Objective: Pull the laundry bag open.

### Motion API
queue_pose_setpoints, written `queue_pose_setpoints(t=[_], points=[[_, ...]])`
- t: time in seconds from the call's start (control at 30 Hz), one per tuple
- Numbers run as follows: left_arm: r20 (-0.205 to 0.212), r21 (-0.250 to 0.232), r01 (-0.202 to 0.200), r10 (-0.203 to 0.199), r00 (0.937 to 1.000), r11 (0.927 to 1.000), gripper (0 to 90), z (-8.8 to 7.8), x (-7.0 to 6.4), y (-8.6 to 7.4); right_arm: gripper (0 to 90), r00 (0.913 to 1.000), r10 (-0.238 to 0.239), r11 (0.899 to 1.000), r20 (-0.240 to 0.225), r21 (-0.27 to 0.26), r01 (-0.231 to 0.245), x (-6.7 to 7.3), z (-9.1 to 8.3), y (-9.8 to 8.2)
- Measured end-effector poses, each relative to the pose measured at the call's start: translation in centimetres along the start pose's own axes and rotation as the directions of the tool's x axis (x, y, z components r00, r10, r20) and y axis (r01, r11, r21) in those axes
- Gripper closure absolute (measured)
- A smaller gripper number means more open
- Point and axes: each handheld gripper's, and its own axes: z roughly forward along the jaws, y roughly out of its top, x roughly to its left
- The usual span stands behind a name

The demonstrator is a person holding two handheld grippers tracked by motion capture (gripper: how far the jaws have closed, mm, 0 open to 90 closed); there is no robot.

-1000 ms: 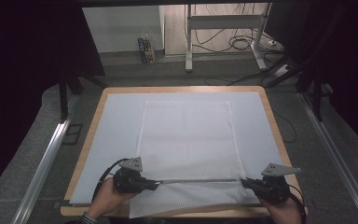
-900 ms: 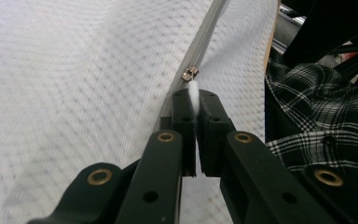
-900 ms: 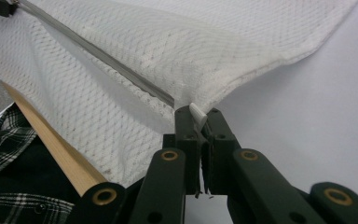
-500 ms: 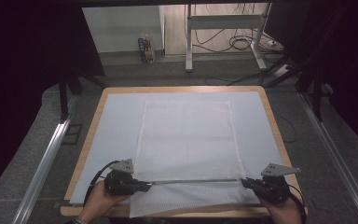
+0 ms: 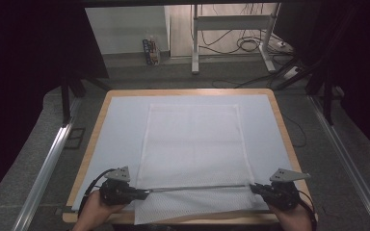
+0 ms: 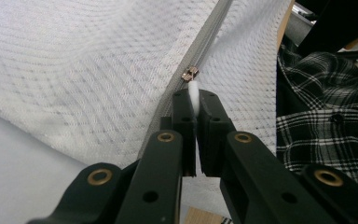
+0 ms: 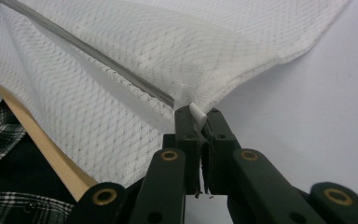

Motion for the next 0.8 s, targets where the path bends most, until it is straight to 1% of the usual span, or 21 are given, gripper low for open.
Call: queue_pose_setpoints(t=[0.07, 0.1, 0.27, 0.33, 0.37, 0.43, 0.5, 0.63, 0.73, 0.77, 0.8], points=[[-0.006, 0.004, 0.001, -0.001, 1.0000, 1.0000, 87.4, -0.2, 0.0, -0.2, 85.7, 1.0000, 0.001, 1.000, 0.007, 0.000, -0.001, 0.0, 0.0, 0.0], [-0.009, 0.001, 0.006, -0.006, 0.9999, 1.0000, 87.4, -0.3, 0.0, -0.3, 85.7, 1.0000, 0.002, 1.000, 0.002, 0.002, -0.002, 0.0, 0.0, 0.0], [-0.020, -0.012, 0.024, -0.024, 0.9995, 0.9996, 87.4, -0.8, 0.2, -1.0, 85.7, 0.9999, 0.007, 1.000, 0.015, 0.000, -0.007, -0.1, -0.1, 0.0], [-0.021, -0.013, 0.028, -0.028, 0.9994, 0.9995, 87.4, -1.0, 0.2, -1.1, 85.7, 0.9999, 0.010, 1.000, 0.007, -0.002, -0.010, -0.1, -0.1, 0.0], [-0.026, -0.013, 0.029, -0.029, 0.9992, 0.9995, 87.4, -1.0, 0.1, -1.2, 85.8, 0.9998, 0.002, 1.000, 0.019, 0.000, -0.002, 0.0, -0.1, 0.0], [-0.022, -0.016, 0.034, -0.034, 0.9992, 0.9993, 87.4, -1.1, 0.2, -1.3, 85.8, 0.9998, 0.004, 1.000, 0.021, 0.000, -0.004, 0.0, -0.1, 0.0], [-0.023, -0.015, 0.036, -0.036, 0.9991, 0.9992, 87.4, -1.2, 0.2, -1.4, 85.8, 0.9995, 0.000, 1.000, 0.032, -0.002, 0.000, 0.0, -0.1, 0.0], [-0.026, -0.015, 0.042, -0.042, 0.9988, 0.9990, 87.4, -1.4, 0.3, -1.6, 85.9, 0.9991, 0.000, 1.000, 0.042, 0.006, -0.001, 0.1, -0.1, 0.0], [-0.035, -0.013, 0.044, -0.045, 0.9984, 0.9989, 87.4, -1.6, 0.4, -1.8, 85.9, 0.9992, 0.007, 1.000, 0.040, 0.004, -0.007, 0.0, -0.1, 0.0], [-0.036, -0.016, 0.048, -0.048, 0.9982, 0.9987, 87.5, -1.7, 0.4, -1.8, 85.9, 0.9988, 0.006, 1.000, 0.049, 0.006, -0.007, 0.0, -0.1, 0.0], [-0.032, -0.020, 0.051, -0.052, 0.9981, 0.9985, 87.5, -1.7, 0.5, -1.9, 85.9, 0.9988, 0.007, 1.000, 0.048, 0.005, -0.008, 0.0, -0.1, 0.0]])
